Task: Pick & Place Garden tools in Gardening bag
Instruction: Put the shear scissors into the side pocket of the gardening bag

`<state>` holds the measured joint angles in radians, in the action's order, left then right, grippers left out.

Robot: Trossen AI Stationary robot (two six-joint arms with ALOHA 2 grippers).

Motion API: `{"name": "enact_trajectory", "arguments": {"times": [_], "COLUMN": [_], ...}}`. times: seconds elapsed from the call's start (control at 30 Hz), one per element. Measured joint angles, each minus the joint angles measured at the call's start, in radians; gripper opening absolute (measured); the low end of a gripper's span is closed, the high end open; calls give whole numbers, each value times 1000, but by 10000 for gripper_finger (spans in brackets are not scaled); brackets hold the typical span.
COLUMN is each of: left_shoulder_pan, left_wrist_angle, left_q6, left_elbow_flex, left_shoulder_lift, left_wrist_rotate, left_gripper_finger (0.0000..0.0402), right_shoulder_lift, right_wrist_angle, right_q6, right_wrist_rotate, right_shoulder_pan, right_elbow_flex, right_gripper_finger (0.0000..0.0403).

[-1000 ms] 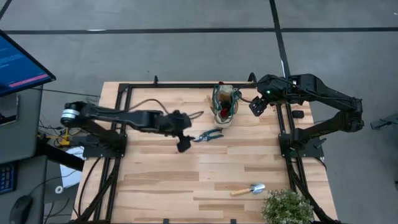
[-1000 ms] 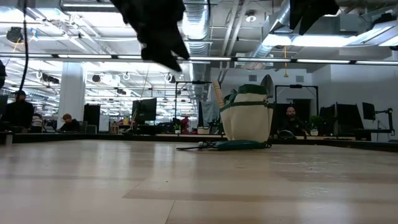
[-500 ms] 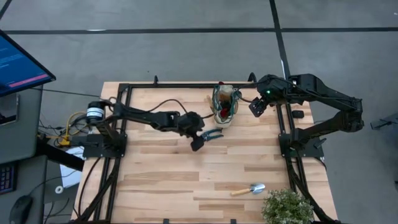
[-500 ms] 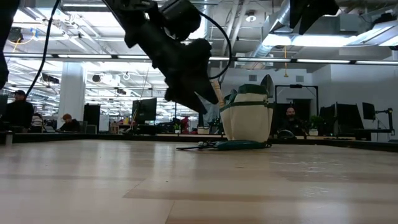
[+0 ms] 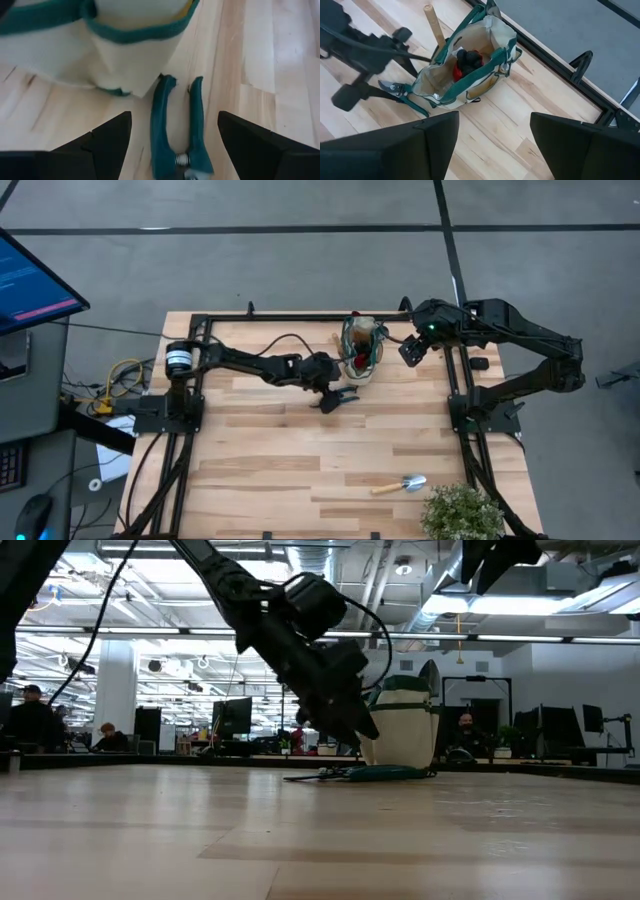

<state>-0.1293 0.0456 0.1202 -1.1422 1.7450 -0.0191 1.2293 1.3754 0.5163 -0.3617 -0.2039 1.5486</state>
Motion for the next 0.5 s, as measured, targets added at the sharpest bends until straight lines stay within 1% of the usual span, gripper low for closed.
{"name": "enact_trajectory", "arguments": {"times": [0.13,0.3,0.5], "left_shoulder_pan": [-8,-25,-21], "left_wrist_angle": [-19,-23,-21], "left_q6": [-12,-16,-82], "left_elbow_flex": [-41,-42,-43], "left_shoulder_lift": [46,72,105], "left_wrist_rotate": [8,12,26], "left_gripper_finger": [296,296,296], "right_shoulder_lift": [0,0,0], "right_wrist_angle": [0,0,0], "right_q6": [5,5,6], "right_wrist_rotate": [-1,-2,-2], "right_shoulder_pan": [0,0,0], "right_elbow_flex": [0,0,0], "right_gripper_finger": [239,239,239]}}
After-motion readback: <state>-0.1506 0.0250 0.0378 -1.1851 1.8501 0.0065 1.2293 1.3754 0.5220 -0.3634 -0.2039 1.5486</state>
